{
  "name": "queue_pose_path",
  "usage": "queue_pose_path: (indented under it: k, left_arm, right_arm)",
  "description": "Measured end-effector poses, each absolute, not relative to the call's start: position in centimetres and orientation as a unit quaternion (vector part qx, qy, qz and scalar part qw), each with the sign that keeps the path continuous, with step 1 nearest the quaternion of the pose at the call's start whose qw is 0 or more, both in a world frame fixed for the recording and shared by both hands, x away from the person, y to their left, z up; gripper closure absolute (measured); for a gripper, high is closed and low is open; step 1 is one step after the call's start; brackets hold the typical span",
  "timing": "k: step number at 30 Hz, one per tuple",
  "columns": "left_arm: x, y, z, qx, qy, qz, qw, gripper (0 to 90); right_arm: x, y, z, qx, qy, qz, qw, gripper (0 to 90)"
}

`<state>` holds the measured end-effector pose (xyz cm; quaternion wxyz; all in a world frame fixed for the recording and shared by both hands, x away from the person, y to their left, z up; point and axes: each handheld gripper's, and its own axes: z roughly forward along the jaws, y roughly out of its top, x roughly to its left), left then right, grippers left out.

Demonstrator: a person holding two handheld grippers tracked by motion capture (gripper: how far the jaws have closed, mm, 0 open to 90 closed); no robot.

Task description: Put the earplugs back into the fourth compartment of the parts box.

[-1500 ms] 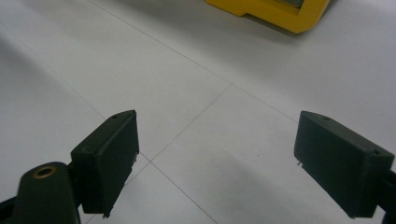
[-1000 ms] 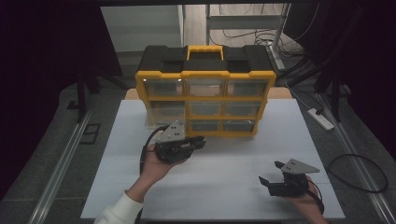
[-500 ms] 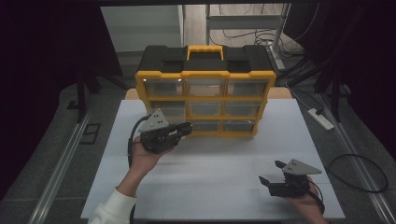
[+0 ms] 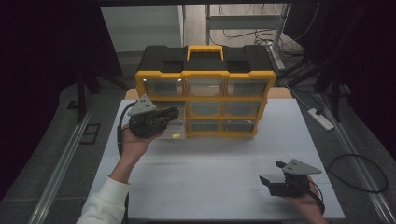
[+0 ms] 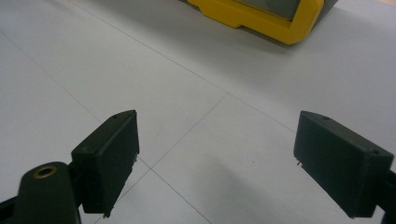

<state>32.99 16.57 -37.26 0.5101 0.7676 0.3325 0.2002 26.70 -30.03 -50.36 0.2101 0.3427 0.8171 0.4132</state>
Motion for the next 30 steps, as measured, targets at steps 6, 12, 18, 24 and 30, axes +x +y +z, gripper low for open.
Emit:
queue_pose_path:
  k: [6,12,18,24,30]
  left_arm:
    - [33.5,17.0,-37.6,0.766,0.343,0.201,0.505,78.9]
    - [32.8,17.2,-37.5,0.756,0.342,0.201,0.521,40.2]
    - [31.2,17.8,-37.5,0.752,0.328,0.193,0.538,29.2]
    - [28.2,19.1,-38.4,0.751,0.318,0.182,0.549,27.9]
    - [26.0,19.8,-40.6,0.754,0.322,0.181,0.543,27.9]
  right_arm:
    - [26.7,-30.1,-50.4,0.344,0.817,0.413,0.209,15.0]
    - [26.7,-30.0,-50.4,0.344,0.817,0.412,0.209,15.0]
    - [26.7,-30.1,-50.4,0.344,0.817,0.413,0.210,15.0]
    - [26.7,-30.0,-50.4,0.345,0.817,0.412,0.209,15.0]
    - [26.7,-30.0,-50.4,0.345,0.817,0.411,0.210,15.0]
